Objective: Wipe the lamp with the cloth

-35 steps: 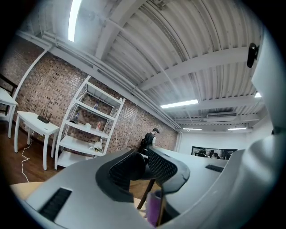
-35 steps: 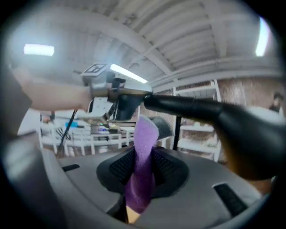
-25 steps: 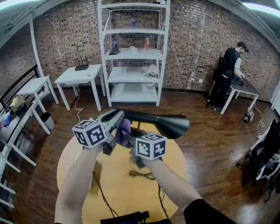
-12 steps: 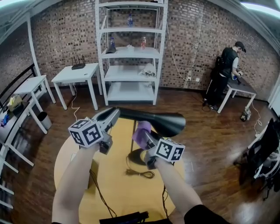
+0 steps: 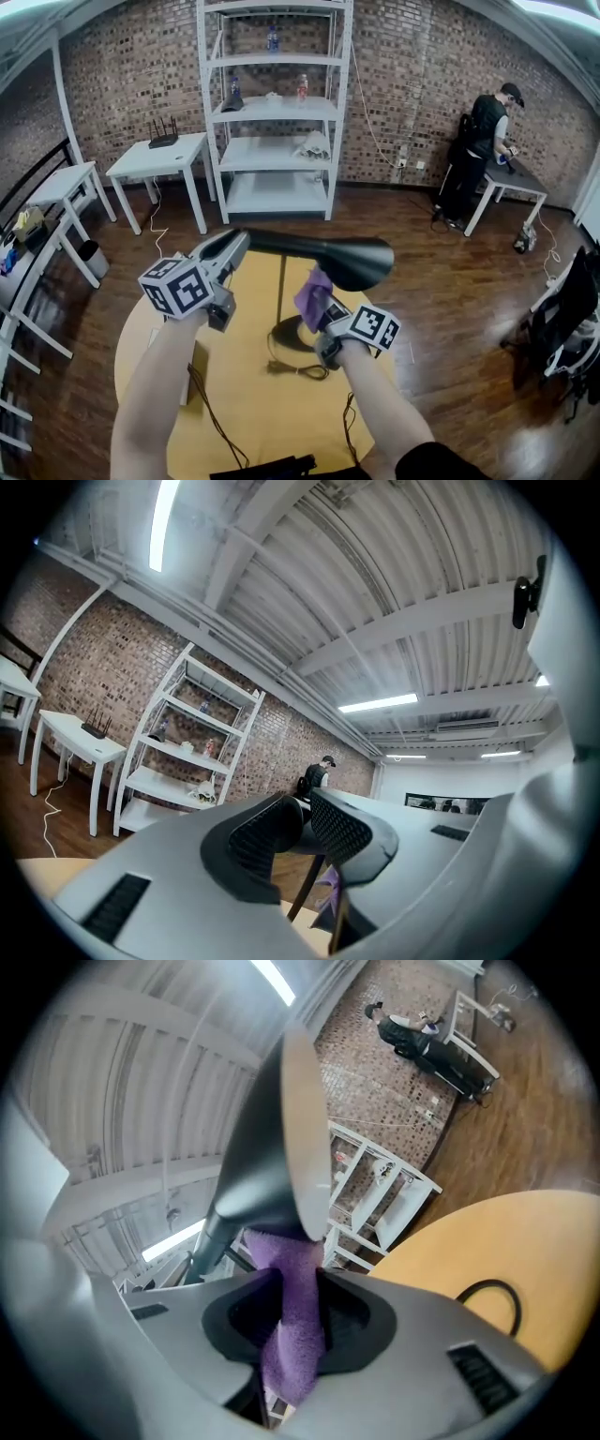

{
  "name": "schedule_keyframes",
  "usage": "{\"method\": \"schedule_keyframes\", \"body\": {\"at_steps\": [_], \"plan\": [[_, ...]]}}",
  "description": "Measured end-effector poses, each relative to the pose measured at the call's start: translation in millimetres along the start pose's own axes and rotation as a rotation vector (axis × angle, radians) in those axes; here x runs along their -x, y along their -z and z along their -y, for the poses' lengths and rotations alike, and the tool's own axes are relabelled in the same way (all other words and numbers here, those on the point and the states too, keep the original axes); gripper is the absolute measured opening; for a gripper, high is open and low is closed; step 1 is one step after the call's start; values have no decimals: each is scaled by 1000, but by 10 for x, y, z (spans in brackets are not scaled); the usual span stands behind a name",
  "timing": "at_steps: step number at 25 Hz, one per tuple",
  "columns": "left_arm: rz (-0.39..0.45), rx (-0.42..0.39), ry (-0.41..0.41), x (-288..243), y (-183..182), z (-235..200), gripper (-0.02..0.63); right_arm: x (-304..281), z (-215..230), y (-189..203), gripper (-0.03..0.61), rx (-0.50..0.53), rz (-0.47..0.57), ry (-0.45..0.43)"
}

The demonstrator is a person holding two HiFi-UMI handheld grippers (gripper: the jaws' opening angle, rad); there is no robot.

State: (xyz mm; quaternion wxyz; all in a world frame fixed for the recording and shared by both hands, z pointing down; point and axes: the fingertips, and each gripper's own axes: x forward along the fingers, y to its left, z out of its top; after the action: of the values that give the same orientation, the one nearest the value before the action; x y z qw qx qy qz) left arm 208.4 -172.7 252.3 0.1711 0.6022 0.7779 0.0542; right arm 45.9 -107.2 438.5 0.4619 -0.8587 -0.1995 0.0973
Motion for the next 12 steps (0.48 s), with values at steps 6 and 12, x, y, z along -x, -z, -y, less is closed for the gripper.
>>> {"method": "schedule_keyframes", "body": {"at_steps": [6,12], "plan": [[37,-19,-3,42,6,-9,84,9,237,196,91,-114,-24,29],[28,-28,-11,44,37,26,84,-374,-300,204,92,31,-82,13]]}}
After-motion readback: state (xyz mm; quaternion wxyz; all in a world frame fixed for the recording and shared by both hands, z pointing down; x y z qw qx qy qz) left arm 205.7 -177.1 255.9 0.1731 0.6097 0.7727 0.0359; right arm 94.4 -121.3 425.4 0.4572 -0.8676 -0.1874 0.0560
